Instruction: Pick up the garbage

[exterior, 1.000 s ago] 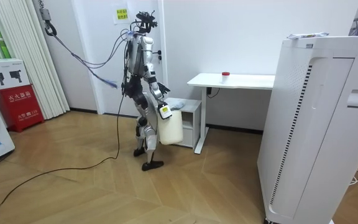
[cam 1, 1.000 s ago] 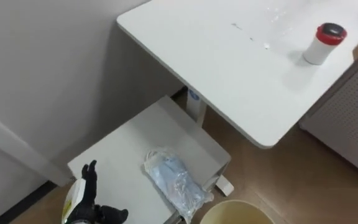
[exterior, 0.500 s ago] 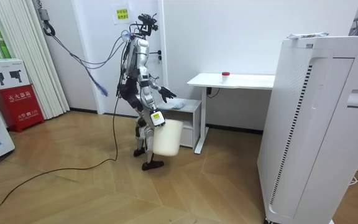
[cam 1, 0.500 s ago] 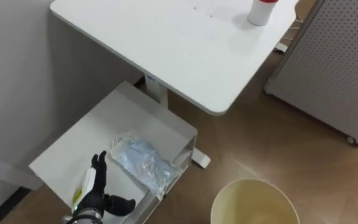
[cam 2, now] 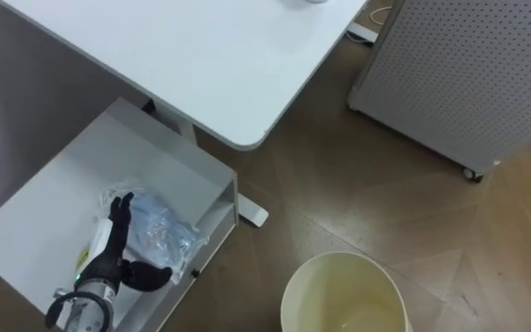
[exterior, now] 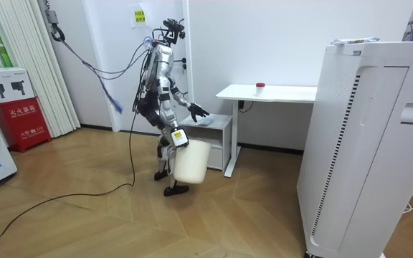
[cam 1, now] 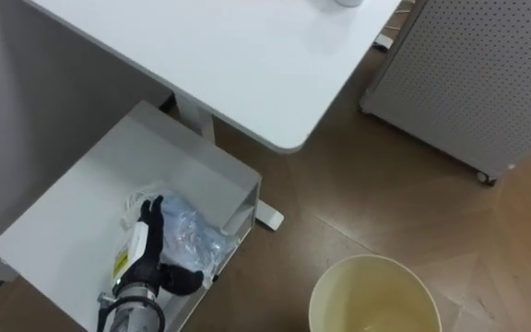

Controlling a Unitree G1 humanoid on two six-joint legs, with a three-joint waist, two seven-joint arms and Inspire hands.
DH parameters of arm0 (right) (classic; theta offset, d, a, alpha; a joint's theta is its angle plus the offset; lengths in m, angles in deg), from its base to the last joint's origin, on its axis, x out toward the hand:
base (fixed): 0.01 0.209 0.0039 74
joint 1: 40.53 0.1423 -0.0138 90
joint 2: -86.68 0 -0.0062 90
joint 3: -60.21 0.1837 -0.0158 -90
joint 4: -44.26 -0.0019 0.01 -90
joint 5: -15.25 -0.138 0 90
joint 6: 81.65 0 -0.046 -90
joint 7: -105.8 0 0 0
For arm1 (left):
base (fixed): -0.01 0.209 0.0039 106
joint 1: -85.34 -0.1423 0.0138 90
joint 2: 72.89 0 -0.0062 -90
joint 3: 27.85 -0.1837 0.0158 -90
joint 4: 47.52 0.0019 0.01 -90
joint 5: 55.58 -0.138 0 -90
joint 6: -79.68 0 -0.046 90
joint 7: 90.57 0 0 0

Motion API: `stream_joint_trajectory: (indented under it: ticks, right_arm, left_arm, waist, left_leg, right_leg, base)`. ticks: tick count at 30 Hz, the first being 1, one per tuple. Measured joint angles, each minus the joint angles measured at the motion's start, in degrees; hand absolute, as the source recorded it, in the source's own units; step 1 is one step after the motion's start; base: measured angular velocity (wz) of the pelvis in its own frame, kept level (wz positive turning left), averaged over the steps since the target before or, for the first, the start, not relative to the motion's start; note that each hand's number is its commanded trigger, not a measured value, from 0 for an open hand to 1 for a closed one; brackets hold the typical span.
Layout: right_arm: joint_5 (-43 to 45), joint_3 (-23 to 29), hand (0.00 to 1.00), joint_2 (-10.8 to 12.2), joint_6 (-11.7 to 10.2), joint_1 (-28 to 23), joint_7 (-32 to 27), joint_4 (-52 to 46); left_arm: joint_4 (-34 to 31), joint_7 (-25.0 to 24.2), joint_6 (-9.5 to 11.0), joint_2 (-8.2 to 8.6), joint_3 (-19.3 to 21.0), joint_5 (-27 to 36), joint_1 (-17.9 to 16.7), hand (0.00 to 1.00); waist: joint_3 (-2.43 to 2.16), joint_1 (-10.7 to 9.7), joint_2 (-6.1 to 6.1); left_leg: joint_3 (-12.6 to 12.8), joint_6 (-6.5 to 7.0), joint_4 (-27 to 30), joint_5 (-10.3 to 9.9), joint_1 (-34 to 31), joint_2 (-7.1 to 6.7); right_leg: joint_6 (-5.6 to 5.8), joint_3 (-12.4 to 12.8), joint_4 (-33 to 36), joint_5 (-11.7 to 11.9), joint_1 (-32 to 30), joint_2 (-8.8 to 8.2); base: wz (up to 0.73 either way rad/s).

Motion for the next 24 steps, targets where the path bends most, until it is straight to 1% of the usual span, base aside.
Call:
stream_joint_trajectory:
  ticks: [3,7,12,15,17,19,21,22,23,24]
  right_arm:
    - [-1.7,-0.1,1.00,0.0,0.6,0.0,0.4,0.0]
    - [-3.7,-0.2,1.00,0.0,0.8,0.0,0.9,0.1]
    - [-5.8,-1.0,1.00,0.0,1.2,-0.4,1.2,0.1]
    - [-5.7,-0.9,1.00,0.0,1.3,-0.5,1.3,0.1]
    - [-5.8,-0.9,1.00,0.0,1.8,-0.4,1.3,0.1]
    - [-5.9,-0.9,1.00,0.0,2.3,-0.4,1.3,0.1]
    - [-6.1,-0.9,1.00,0.0,2.4,-0.4,1.4,0.1]
    - [-6.2,-0.9,1.00,0.0,2.4,-0.4,1.4,0.1]
    - [-6.2,-0.9,1.00,0.0,2.5,-0.4,1.4,0.1]
    - [-6.2,-0.9,1.00,0.0,2.5,-0.4,1.4,0.1]
  left_arm:
    - [0.1,0.1,-0.1,-0.19,-0.5,0.0,0.0,0.00]
    - [0.0,0.6,-0.5,-0.52,-1.2,-0.1,0.2,0.00]
    - [0.4,0.8,-0.8,-0.49,-1.5,-2.2,0.6,0.00]
    - [1.3,0.4,-1.8,-0.51,-1.6,-2.8,0.6,0.00]
    - [1.8,-0.4,-2.3,-0.64,-1.8,-2.8,0.6,0.00]
    - [2.7,-1.5,-2.9,-1.03,-3.1,-2.8,0.7,0.00]
    - [3.1,-2.1,-3.0,-1.24,-3.7,-2.9,0.8,0.00]
    - [4.0,-2.6,-3.2,-1.27,-3.8,-3.5,1.1,0.20]
    - [4.7,-2.8,-3.5,-1.32,-3.8,-4.6,1.5,0.68]
    - [4.9,-2.9,-3.6,-1.37,-3.8,-5.0,1.6,0.98]
  waist:
    - [0.01,-0.4,0.00]
    - [0.04,-1.2,0.00]
    - [0.05,-1.3,0.01]
    - [0.05,-1.6,0.01]
    - [0.05,-1.7,0.01]
    - [0.05,-1.7,0.00]
    - [0.04,-1.7,0.00]
    - [0.04,-1.7,0.00]
    - [0.05,-1.7,0.00]
    - [0.04,-1.7,0.00]
  left_leg:
    - [0.0,0.01,0.9,-0.2,-1.3,0.27]
    - [0.2,0.02,1.1,-0.2,-1.9,0.31]
    - [0.3,-0.10,0.9,-0.3,-2.2,0.78]
    - [0.3,-0.15,0.8,-0.3,-2.3,0.76]
    - [0.3,-0.15,0.8,-0.3,-2.3,0.74]
    - [0.4,-0.15,0.8,-0.3,-2.3,0.73]
    - [0.4,-0.15,0.7,-0.3,-2.3,0.72]
    - [0.4,-0.15,0.7,-0.3,-2.2,0.73]
    - [0.4,-0.15,0.7,-0.3,-2.2,0.73]
    - [0.4,-0.15,0.7,-0.3,-2.2,0.74]
  right_leg:
    - [-0.10,0.0,0.9,-0.1,-1.3,0.09]
    - [-0.09,0.4,1.2,-0.2,-2.2,0.13]
    - [-0.25,0.4,1.1,-0.2,-2.5,0.51]
    - [-0.31,0.4,1.1,-0.2,-2.5,0.52]
    - [-0.30,0.4,1.0,-0.2,-2.5,0.52]
    - [-0.30,0.4,1.0,-0.2,-2.5,0.51]
    - [-0.30,0.4,1.0,-0.2,-2.5,0.51]
    - [-0.30,0.4,1.0,-0.2,-2.4,0.51]
    - [-0.31,0.4,1.0,-0.2,-2.4,0.51]
    - [-0.31,0.4,1.0,-0.2,-2.4,0.51]
  base:
    - [0.00]
    - [-0.03]
    - [-0.01]
    - [0.00]
    - [0.00]
    - [0.00]
    - [0.00]
    - [0.00]
    - [0.00]
    - [0.00]
